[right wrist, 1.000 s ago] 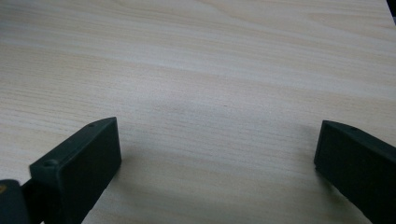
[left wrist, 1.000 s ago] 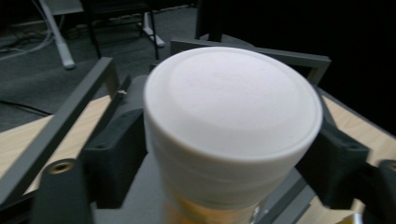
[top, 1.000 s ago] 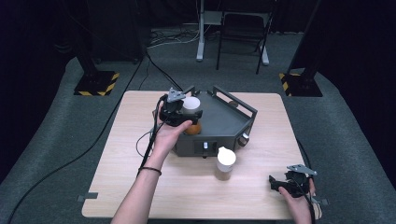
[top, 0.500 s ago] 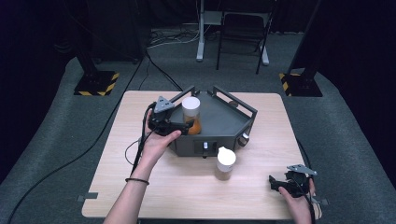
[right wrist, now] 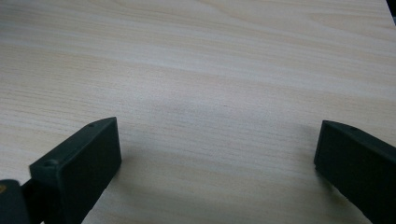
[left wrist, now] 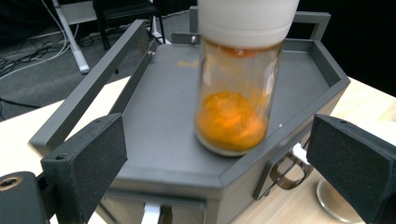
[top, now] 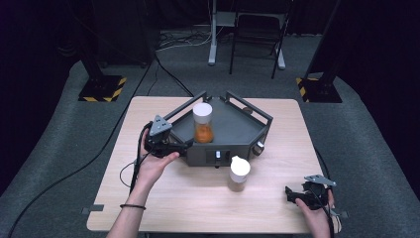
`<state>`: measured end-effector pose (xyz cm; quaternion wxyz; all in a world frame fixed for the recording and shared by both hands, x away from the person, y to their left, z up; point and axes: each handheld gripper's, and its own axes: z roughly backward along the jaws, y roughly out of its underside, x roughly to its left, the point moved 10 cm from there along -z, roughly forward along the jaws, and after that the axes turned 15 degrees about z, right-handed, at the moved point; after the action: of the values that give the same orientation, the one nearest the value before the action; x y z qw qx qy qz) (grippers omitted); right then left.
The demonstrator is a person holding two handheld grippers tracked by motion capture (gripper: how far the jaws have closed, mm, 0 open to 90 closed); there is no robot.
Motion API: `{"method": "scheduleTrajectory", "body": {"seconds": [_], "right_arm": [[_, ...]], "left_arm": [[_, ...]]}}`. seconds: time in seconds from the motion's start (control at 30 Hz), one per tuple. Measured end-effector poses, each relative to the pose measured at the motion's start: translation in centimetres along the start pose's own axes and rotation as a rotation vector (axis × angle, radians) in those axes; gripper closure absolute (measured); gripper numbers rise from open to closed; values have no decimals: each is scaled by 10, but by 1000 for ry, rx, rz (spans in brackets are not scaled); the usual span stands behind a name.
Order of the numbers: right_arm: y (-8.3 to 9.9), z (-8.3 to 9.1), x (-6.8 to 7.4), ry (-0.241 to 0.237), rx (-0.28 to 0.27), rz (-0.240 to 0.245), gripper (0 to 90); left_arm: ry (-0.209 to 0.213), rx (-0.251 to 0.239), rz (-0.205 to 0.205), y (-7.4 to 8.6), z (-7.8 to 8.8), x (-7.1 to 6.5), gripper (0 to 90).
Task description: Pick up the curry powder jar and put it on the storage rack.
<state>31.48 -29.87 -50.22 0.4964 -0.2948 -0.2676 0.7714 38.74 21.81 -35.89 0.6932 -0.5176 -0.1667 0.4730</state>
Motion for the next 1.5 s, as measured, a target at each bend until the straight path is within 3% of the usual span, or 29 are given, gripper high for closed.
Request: {"method": "scheduleTrajectory", "body": {"seconds": [0.8, 1.5], "right_arm": [[0, 0, 0, 0, 0, 0, 0], [0, 0, 0, 0, 0, 0, 0]], "left_arm": [[-40, 7, 55, 70, 31, 29, 50], [-66, 59, 101, 118, 31, 47, 59]]}}
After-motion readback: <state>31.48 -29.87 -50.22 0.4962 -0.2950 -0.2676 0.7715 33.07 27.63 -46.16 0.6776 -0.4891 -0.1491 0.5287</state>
